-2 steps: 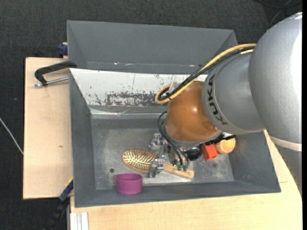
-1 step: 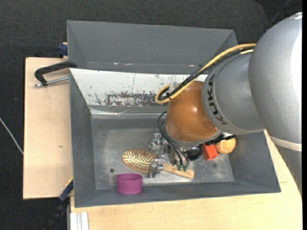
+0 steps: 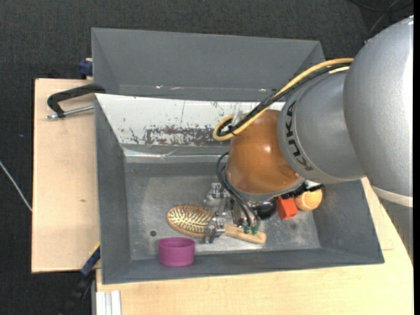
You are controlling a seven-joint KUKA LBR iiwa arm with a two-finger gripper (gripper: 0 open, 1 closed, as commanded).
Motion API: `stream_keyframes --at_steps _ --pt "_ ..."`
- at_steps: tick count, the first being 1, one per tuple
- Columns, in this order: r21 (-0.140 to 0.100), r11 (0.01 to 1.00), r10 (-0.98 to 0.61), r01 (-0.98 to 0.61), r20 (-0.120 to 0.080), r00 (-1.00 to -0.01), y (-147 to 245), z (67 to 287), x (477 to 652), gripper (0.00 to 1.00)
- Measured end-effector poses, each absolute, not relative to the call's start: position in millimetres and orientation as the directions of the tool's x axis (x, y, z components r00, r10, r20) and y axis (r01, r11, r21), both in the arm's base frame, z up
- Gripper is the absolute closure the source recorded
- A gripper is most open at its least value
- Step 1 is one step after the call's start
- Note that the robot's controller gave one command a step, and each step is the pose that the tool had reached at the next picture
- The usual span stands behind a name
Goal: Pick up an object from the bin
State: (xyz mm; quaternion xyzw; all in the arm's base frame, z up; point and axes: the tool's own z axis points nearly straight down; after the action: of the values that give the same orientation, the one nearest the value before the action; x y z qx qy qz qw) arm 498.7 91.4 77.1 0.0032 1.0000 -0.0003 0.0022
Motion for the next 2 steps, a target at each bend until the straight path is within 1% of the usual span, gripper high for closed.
stream_keyframes --at_steps 1,2 --pt "0.001 1.0 0.006 0.006 -0.003 -1.0 92.0 90.9 498.4 1.0" --pt "0.002 1.0 0.006 0.006 -0.005 -1.0 92.3 99.4 499.1 1.0"
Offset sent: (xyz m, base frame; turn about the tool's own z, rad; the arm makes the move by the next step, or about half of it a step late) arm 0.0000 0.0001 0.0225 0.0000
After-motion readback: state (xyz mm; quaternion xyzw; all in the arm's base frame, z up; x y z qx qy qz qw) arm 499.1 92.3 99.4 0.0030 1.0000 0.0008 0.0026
